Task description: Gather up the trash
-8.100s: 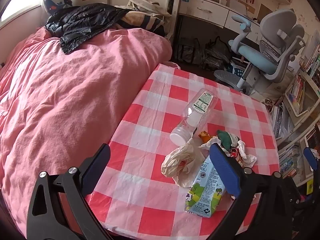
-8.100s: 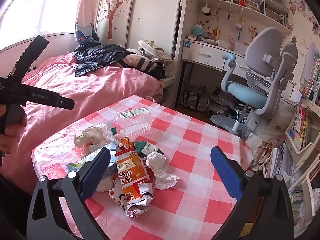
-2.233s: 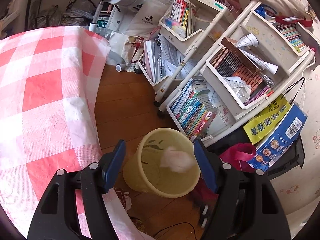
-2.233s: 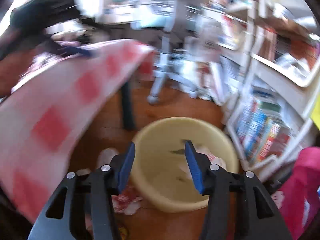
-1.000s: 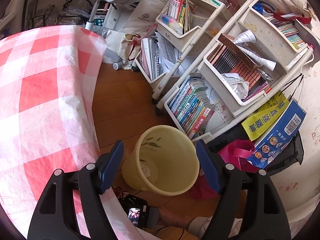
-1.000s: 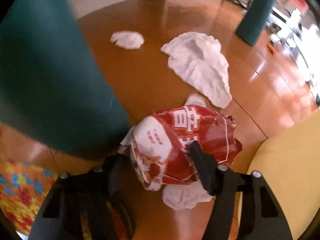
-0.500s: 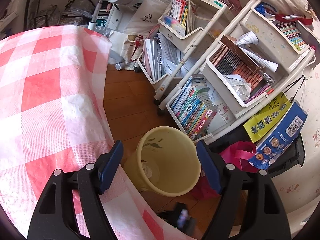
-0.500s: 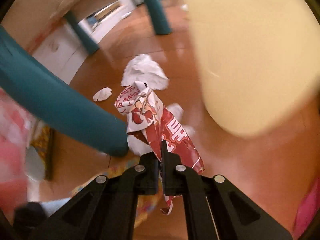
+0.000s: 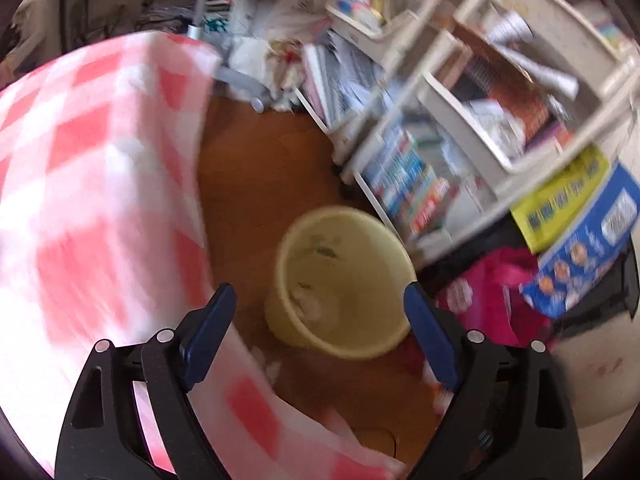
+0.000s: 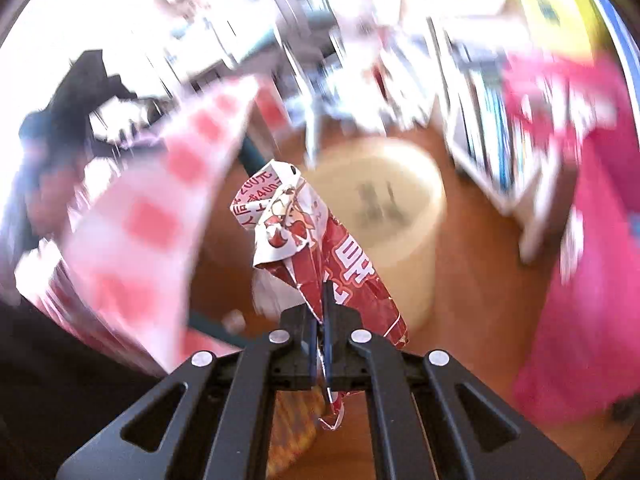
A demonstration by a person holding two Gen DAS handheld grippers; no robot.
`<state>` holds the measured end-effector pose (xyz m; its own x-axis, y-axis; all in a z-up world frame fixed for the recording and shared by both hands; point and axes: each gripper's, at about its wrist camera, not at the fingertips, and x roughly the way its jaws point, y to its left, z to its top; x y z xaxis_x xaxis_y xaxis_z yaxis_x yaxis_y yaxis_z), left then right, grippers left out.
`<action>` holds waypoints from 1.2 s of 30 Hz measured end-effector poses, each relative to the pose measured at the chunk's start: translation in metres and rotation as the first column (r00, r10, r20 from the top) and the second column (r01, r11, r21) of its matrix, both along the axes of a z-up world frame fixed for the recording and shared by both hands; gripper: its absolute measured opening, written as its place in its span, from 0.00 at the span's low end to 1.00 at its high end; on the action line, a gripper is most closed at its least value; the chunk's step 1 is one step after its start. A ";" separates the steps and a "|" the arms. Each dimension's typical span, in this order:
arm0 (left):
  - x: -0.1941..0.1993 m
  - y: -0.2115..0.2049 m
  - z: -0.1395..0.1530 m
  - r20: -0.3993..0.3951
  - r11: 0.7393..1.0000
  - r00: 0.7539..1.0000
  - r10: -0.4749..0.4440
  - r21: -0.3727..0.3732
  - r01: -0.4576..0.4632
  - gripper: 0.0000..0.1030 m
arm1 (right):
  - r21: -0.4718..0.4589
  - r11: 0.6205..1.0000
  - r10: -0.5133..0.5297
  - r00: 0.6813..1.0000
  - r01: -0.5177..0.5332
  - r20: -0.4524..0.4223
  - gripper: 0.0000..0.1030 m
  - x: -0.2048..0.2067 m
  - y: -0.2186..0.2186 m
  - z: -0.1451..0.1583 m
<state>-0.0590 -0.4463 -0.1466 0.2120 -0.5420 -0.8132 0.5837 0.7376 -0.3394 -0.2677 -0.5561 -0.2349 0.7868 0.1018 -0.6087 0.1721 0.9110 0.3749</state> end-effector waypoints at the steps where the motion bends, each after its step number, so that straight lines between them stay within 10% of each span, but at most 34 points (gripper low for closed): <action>1: -0.010 -0.001 0.000 0.010 1.000 1.000 -0.010 0.000 0.010 0.80 | -0.007 1.000 0.005 0.999 -0.005 0.043 0.03 0.007 -0.003 0.013; 7: -0.066 -0.015 -0.016 0.159 0.979 0.979 -0.125 0.178 0.096 0.81 | 0.022 1.000 -0.001 0.986 -0.003 0.166 0.06 0.062 -0.034 0.031; 11: -0.101 -0.034 -0.039 0.282 0.934 0.927 -0.248 0.323 0.152 0.89 | 0.102 0.993 -0.072 0.995 0.065 0.068 0.36 0.080 -0.061 -0.002; 20: -0.132 -0.068 -0.192 0.034 0.824 0.952 -0.303 0.512 0.244 0.89 | 0.122 0.943 -0.306 0.951 0.309 -0.039 0.50 -0.048 -0.097 -0.031; 26: -0.140 -0.079 -0.313 -0.067 0.680 0.955 -0.288 0.688 0.253 0.89 | 0.127 0.918 -0.356 0.921 0.377 -0.158 0.50 -0.100 -0.105 -0.061; 36: -0.103 -0.059 -0.375 -0.063 0.683 0.986 -0.155 0.714 0.153 0.89 | 0.201 0.920 -0.277 0.921 0.336 -0.273 0.50 -0.078 -0.087 -0.112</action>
<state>-0.1624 -0.5055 -0.5215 0.1808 0.1770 -0.9675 0.7116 0.6555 0.2529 -0.3454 -0.6434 -0.3471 0.6398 0.0441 -0.7673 0.5384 0.6867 0.4884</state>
